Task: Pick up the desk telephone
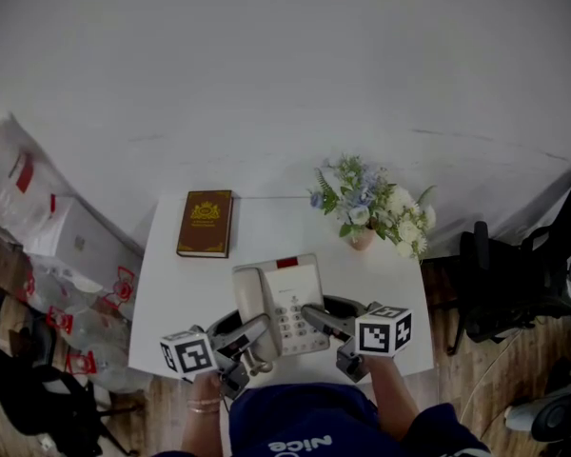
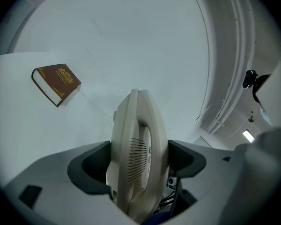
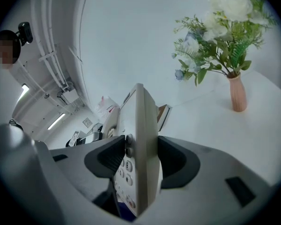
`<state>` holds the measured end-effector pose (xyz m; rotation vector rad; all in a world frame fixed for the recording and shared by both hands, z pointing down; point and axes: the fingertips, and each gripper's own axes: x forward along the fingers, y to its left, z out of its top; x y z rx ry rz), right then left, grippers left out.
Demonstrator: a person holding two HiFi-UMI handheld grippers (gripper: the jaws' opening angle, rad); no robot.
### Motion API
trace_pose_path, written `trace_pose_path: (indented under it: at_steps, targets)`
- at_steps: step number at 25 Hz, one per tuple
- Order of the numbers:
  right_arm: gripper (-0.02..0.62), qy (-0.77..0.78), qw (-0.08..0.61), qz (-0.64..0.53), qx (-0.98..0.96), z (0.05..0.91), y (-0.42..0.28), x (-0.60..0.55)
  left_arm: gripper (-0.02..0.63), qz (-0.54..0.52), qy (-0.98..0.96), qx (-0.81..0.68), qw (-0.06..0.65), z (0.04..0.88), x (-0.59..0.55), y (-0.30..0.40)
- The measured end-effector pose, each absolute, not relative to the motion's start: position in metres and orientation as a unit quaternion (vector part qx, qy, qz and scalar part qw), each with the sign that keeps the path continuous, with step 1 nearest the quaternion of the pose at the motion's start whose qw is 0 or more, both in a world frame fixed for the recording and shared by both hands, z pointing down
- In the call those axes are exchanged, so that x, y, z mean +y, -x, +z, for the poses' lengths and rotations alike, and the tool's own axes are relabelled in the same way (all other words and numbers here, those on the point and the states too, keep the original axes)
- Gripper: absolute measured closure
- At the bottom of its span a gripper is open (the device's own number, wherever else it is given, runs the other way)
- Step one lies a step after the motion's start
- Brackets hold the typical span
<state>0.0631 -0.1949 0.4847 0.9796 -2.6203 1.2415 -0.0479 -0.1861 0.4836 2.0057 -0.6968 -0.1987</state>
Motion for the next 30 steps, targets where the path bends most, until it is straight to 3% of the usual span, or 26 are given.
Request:
trace_pose_path:
  at_steps: [30]
  targets:
    - [0.364,-0.302,-0.031,0.261,-0.917,0.369,-0.038,-0.195,0.232,-0.136,-0.882,-0.296,0.34,0.371,-0.183,0.074]
